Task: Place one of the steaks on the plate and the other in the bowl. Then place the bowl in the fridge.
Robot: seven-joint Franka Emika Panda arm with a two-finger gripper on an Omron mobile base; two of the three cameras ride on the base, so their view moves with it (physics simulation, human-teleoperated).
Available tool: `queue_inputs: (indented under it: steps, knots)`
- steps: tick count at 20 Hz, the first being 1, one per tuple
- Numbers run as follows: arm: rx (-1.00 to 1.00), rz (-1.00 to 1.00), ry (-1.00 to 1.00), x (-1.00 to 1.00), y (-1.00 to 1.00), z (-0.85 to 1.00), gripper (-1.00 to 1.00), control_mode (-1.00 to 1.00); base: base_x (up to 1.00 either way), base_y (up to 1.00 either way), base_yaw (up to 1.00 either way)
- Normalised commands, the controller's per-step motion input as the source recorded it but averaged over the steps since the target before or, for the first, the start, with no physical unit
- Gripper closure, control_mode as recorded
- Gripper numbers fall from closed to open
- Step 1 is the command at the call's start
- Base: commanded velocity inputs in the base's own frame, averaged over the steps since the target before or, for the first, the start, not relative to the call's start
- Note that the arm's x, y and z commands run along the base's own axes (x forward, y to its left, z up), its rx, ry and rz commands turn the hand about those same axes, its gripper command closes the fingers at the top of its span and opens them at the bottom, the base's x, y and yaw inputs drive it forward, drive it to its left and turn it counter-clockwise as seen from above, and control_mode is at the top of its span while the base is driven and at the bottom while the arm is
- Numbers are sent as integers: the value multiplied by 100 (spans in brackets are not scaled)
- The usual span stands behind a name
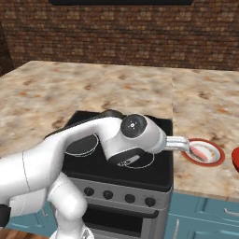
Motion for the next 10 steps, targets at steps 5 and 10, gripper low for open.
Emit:
queue_inputs:
  steps: [5, 10]
  knots:
    - [4, -62, -9, 10, 93, 0, -100, -100, 0, 0, 0]
    - [-1, -40, -4, 18, 61, 13, -100, -100, 0, 0, 0]
